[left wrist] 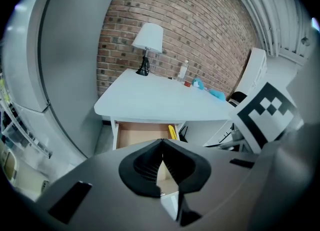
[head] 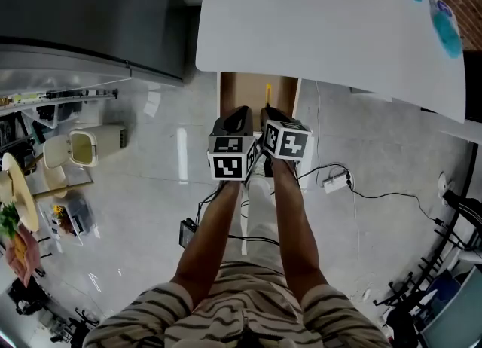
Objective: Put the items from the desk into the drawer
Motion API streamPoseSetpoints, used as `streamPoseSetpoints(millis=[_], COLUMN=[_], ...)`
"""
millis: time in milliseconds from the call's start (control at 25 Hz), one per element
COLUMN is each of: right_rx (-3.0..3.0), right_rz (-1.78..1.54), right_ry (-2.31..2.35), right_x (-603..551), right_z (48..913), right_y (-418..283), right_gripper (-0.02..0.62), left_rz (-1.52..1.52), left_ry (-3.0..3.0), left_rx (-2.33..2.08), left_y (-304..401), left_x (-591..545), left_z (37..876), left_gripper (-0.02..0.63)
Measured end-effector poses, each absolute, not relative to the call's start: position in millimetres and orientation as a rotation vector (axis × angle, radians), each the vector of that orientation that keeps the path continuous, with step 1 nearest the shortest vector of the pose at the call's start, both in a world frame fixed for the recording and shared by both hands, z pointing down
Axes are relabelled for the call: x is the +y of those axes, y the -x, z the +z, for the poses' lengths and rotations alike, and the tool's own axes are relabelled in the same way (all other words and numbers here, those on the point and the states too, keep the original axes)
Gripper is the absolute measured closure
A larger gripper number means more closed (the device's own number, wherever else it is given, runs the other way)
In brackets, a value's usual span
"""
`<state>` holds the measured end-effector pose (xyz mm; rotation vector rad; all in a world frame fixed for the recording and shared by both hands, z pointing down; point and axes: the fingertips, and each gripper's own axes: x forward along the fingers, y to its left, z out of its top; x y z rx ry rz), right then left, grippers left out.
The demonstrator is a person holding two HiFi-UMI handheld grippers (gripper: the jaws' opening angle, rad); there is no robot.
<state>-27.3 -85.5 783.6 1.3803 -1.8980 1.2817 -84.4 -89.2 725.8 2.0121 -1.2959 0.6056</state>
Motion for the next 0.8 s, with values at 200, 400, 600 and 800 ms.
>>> streamPoseSetpoints(millis=[200,400,600,800], right_rx=[-1.852,-1.812,-1.804,-1.816], right_rz=[1.298,1.331,1.338,1.351], right_ry=[-1.393,-1.400,-1.381,-1.373], right_x=[-88.5,-92.3,-94.8,-96.4], right_z=[809.7,835.2,855.9,872.4], right_y=[22.9,18.6,20.0,24.8], right_gripper=[0.523,0.523,0.523,0.523], left_rz=[0.618,0.629,0.624,0.615], left_ry=[-2.003,-1.992,-1.985,-1.980], left_rx=[-1.286,-1.277,-1.282,-1.293], left_y=[85.8,86.4,85.9,89.4], left_x=[-86.4,-82.7,-83.8,-85.4], left_z=[738.5,750.2,756.8,761.3], left_gripper=[0.600,0.600,0.600,0.600])
